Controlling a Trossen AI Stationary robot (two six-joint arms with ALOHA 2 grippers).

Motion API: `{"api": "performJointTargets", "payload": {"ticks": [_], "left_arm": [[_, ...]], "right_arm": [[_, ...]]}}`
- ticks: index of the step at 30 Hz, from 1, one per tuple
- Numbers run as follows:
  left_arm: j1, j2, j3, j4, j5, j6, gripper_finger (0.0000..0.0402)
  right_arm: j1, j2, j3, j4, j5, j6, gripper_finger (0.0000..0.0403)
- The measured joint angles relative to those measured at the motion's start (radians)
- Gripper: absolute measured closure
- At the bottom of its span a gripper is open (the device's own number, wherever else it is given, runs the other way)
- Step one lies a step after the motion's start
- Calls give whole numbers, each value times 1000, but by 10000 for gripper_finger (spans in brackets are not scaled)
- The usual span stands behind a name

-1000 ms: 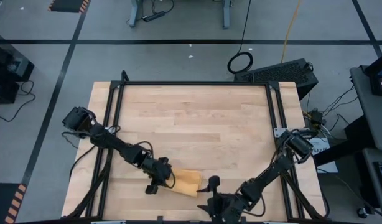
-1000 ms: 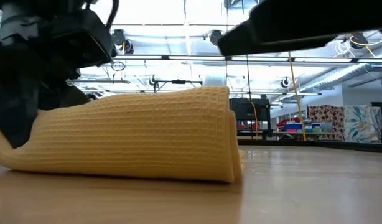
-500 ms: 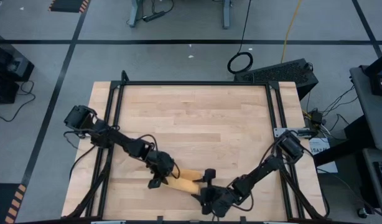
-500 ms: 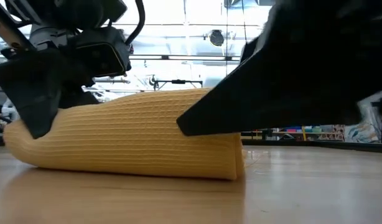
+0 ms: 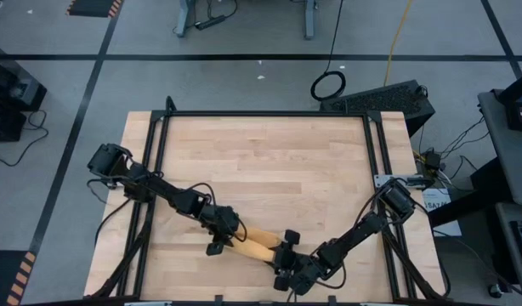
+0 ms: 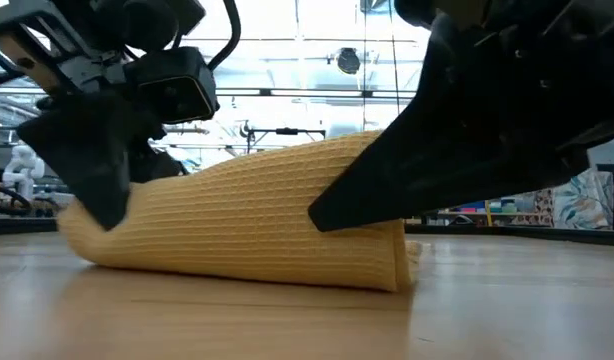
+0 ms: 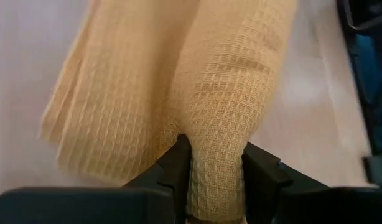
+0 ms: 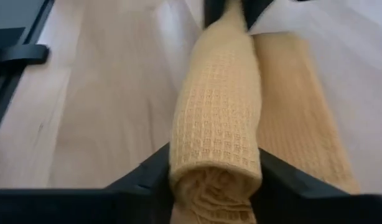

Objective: Roll towel
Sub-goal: Roll the yellow towel

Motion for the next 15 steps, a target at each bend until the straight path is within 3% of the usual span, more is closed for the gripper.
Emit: {"api": "performJointTargets", "payload": {"ticks": [8,15], "left_arm": [[15,-58,0,-18,-36,-7,248],[13,-215,2,-51,-55,109,221]], "right_arm": [[0,2,2,-18,-66,32,323],[6,13,3,-20,-64,50,321]]}}
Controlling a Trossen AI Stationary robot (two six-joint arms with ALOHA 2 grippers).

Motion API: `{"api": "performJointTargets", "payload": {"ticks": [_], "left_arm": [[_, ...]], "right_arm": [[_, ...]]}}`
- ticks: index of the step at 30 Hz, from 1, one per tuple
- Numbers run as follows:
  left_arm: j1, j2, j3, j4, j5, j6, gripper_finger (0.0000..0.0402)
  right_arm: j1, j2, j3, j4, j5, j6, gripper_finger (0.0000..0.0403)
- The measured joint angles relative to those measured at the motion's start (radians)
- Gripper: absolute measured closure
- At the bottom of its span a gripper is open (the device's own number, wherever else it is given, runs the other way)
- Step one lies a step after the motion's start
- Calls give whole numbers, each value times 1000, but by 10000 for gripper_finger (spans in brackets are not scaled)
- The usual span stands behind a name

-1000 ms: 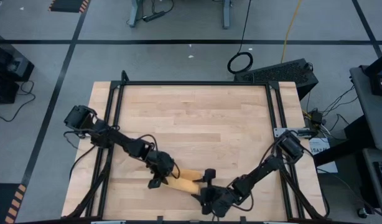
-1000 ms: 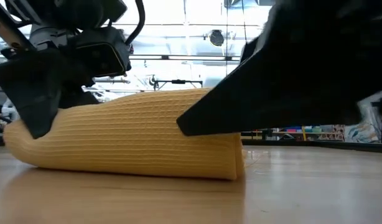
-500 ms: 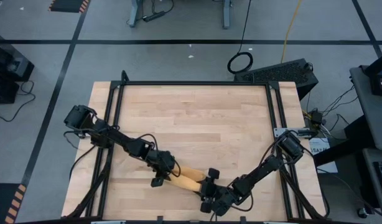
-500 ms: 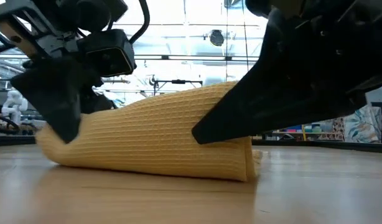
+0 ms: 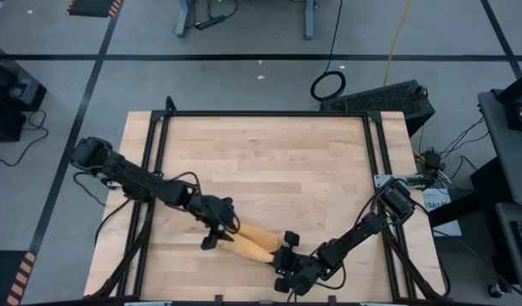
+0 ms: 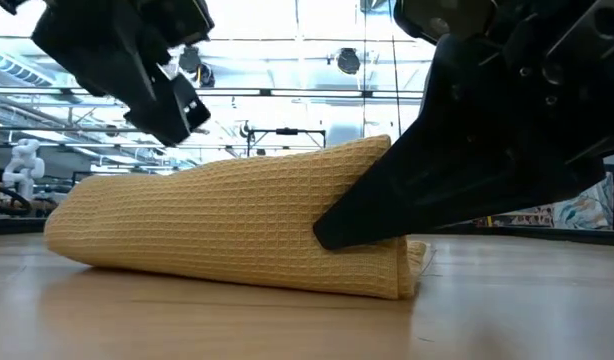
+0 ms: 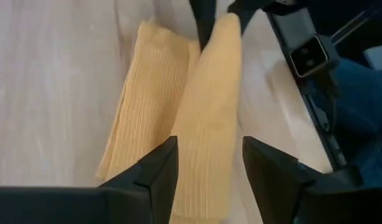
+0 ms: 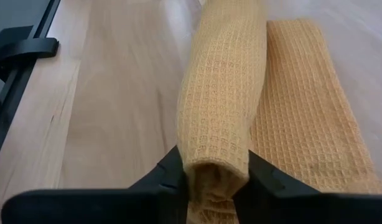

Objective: Roll towel
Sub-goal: Roll the yellow towel

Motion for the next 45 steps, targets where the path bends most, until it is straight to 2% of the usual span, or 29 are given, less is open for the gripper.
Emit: {"api": "performJointTargets", "payload": {"ticks": [4,7,13,17,20,23,26,32,34,37,40,45], "left_arm": [[-45,-23,0,-10,-21,25,203],[-117,0,0,-11,-75,57,180],[-271,80,-6,11,-393,175,108],[-326,124,-6,52,-588,184,58],[-340,156,-6,59,-641,182,47],[-340,185,-6,64,-641,181,70],[-333,207,-6,92,-614,182,127],[-322,197,-6,100,-561,142,308],[-307,184,1,79,-507,83,364],[-271,167,10,54,-383,-39,371],[-242,163,12,49,-263,-109,349],[-206,162,6,39,-156,-194,347]], "right_arm": [[0,0,0,1,-3,1,318],[0,0,0,-11,-4,27,317],[0,0,0,-24,-7,27,317],[-2,0,0,-27,-7,27,317],[-2,1,-1,-28,-7,26,317],[-3,1,-1,-28,-8,21,317],[-2,1,-2,-29,-8,-9,317],[-2,2,-2,-30,-4,-146,314],[-2,-4,-3,-40,-4,-189,304],[-2,-26,-4,-71,-11,-227,273],[7,-66,-6,-138,-20,-223,231],[39,-150,-6,-222,-9,-179,174]]}}
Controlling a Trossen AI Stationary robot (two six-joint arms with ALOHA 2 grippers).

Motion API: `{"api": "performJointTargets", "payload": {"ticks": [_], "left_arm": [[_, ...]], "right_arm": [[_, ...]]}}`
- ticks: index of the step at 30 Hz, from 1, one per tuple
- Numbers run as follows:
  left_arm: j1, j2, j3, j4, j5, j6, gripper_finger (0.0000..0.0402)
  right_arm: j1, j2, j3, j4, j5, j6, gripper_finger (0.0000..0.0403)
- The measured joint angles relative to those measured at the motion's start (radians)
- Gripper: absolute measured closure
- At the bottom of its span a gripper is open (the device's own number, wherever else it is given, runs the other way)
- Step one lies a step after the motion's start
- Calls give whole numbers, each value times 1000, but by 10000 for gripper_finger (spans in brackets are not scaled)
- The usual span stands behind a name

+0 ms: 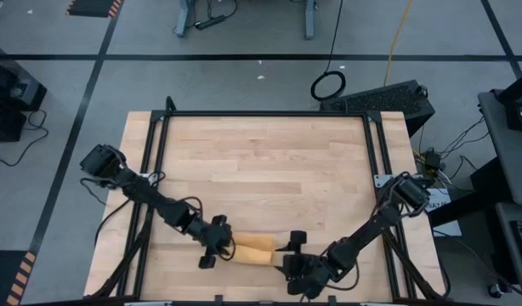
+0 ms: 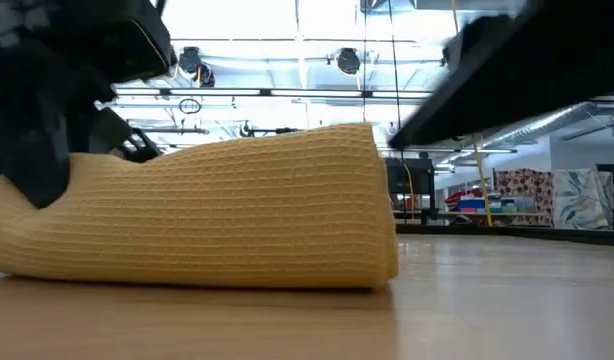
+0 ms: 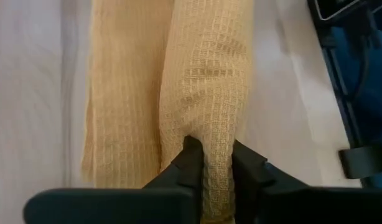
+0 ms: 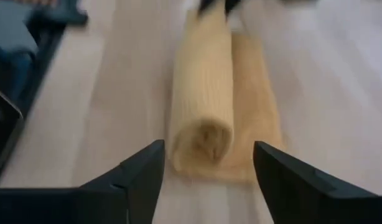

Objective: Roll towel
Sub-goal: Roll the yellow towel

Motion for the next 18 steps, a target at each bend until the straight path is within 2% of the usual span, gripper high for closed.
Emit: {"api": "performJointTargets", "payload": {"ticks": [3,7,10,13,18], "left_arm": [[30,0,-1,3,62,-27,357],[75,0,-2,40,153,-30,359],[121,0,-2,36,215,-47,359],[157,7,-2,34,250,-54,359],[180,22,-2,32,291,-55,359]], "right_arm": [[22,-13,0,93,47,-100,161],[25,13,1,281,41,-274,160],[7,49,2,346,30,-358,161],[-20,81,2,350,45,-352,161],[-61,137,2,347,87,-242,161]]}}
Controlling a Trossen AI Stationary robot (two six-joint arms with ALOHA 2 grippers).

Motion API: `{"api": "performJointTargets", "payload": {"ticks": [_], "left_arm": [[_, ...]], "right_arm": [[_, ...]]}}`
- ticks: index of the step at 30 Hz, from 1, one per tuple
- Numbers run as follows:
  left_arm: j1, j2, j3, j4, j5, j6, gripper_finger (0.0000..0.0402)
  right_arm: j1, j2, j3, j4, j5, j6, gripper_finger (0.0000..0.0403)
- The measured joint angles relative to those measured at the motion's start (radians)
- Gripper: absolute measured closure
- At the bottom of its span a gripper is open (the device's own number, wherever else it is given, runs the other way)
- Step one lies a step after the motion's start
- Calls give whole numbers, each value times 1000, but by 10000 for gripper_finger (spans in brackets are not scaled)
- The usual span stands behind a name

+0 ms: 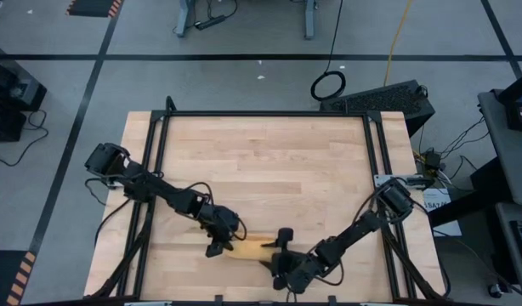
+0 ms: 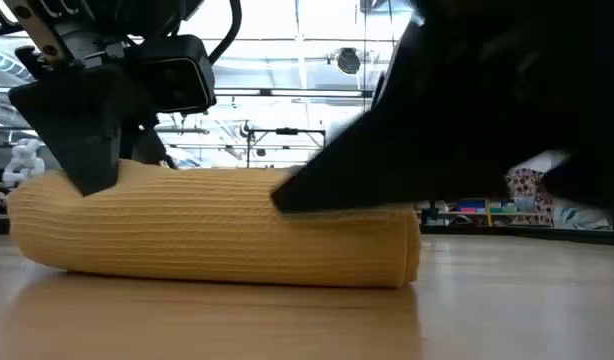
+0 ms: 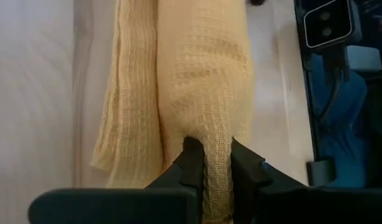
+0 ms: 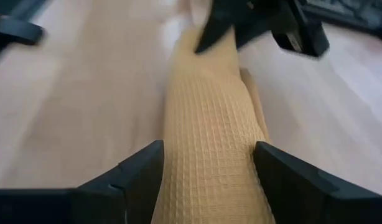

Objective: Roll towel
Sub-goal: Roll the yellow towel

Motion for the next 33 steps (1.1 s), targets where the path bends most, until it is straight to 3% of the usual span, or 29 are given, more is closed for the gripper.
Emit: {"api": "performJointTargets", "payload": {"ticks": [10,19,26,29,33], "left_arm": [[-1,31,1,10,-42,29,350],[28,-20,1,-36,-46,112,262],[58,-159,0,-169,-40,191,214],[23,-204,0,-99,-95,222,211],[-110,-183,0,86,-227,322,222]], "right_arm": [[-17,46,2,-11,-15,203,161],[-3,62,4,-12,-1,264,161],[-1,62,3,-16,1,268,161],[-1,63,3,-13,1,285,161],[-1,63,2,-10,0,290,161]]}}
